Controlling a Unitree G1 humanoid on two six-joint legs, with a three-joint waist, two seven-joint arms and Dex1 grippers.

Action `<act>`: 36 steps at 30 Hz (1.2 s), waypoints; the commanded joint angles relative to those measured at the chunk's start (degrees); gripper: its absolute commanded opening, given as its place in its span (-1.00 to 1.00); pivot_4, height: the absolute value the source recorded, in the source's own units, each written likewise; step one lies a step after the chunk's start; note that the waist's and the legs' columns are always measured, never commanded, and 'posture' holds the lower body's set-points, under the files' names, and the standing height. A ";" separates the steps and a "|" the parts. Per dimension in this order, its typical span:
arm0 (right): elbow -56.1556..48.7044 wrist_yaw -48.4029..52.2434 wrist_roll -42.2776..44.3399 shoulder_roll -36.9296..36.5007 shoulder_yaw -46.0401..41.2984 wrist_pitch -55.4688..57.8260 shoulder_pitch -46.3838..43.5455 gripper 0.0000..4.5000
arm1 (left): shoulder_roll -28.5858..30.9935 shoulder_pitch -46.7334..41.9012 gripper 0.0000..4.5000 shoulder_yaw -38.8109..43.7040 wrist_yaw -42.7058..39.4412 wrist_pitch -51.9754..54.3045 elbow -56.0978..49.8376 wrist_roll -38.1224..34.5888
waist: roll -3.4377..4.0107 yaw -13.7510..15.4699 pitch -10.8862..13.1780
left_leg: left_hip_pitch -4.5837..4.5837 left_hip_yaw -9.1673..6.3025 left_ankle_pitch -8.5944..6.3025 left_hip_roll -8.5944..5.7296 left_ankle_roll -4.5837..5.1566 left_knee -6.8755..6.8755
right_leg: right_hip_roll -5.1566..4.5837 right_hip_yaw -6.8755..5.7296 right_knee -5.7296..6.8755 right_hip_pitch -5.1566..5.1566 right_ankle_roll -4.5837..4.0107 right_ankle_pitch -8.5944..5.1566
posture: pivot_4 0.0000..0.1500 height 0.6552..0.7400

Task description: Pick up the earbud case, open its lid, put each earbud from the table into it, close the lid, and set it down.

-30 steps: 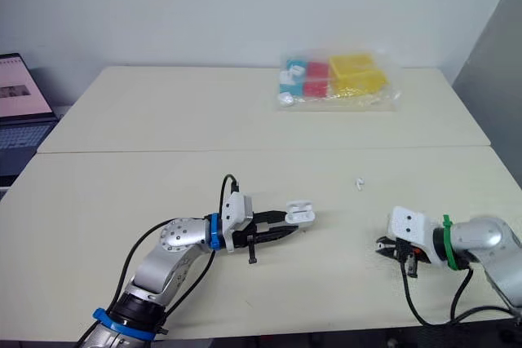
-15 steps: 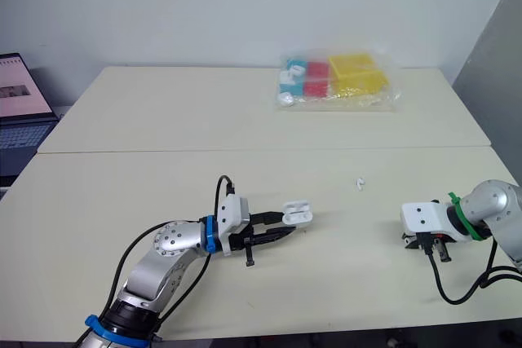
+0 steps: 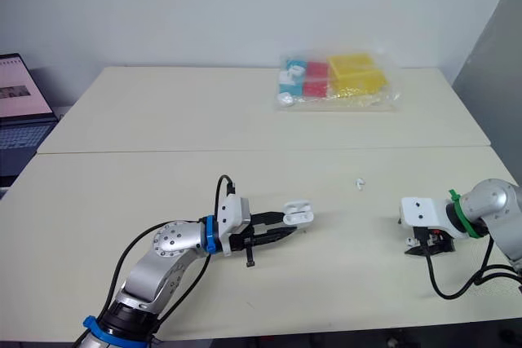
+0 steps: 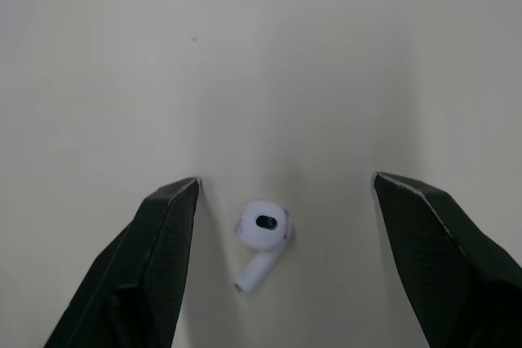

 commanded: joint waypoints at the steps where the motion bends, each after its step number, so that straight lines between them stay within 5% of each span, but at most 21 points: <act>1: -8.13 -0.36 3.39 -4.20 -7.06 8.67 2.51 0.60 | -0.28 -0.62 -0.66 -0.13 0.80 0.34 -2.69 -0.30 | 0.03 0.04 0.00 | -0.01 0.01 0.00 0.00 0.00 0.00 | 0.00 0.01 0.00 -0.01 0.00 0.00 | 1.00 1.00; 4: -17.67 -1.87 3.71 -8.83 -8.51 25.25 5.68 0.60 | -0.20 -0.98 -0.66 -0.26 1.02 0.27 -1.88 0.07 | 0.08 0.15 -0.01 | 0.00 0.02 0.00 -0.01 0.00 0.00 | -0.04 0.02 0.00 -0.01 0.00 0.00 | 1.00 1.00; 10: -23.03 -6.82 0.21 -6.65 -0.15 37.04 0.19 0.60 | -0.82 -2.14 -0.66 -0.62 1.89 0.50 -0.76 0.83 | 0.01 -0.14 -0.05 | 0.05 -0.01 0.00 0.01 -0.01 0.02 | 0.00 -0.01 0.04 0.01 -0.01 0.02 | 1.00 1.00; 19: -14.89 -7.26 -5.62 -3.86 10.62 36.14 -6.95 0.60 | -1.40 -2.28 -0.66 -1.51 2.24 -0.54 -0.04 2.11 | 0.01 -0.13 -0.04 | -0.10 0.03 0.00 -0.02 -0.01 0.01 | -0.02 0.03 -0.05 -0.07 -0.01 0.01 | 1.00 1.00; 31: -10.78 -4.84 -6.65 -2.54 13.18 34.32 -9.80 0.60 | -2.05 -1.53 -0.66 -2.02 2.56 -1.76 0.45 2.87 | 0.01 -0.14 -0.05 | -0.06 0.01 0.00 -0.01 -0.01 0.03 | -0.02 0.01 -0.02 -0.04 -0.01 0.01 | 1.00 1.00; 36: -11.08 -3.80 -7.18 -2.36 13.35 34.38 -10.14 -0.15 | -2.25 -1.67 -0.66 -2.16 2.39 -2.49 1.31 3.10 | 0.01 -0.14 -0.05 | -0.05 0.00 0.00 -0.01 0.00 0.03 | -0.01 0.00 -0.01 -0.04 -0.01 0.01 | 1.00 1.00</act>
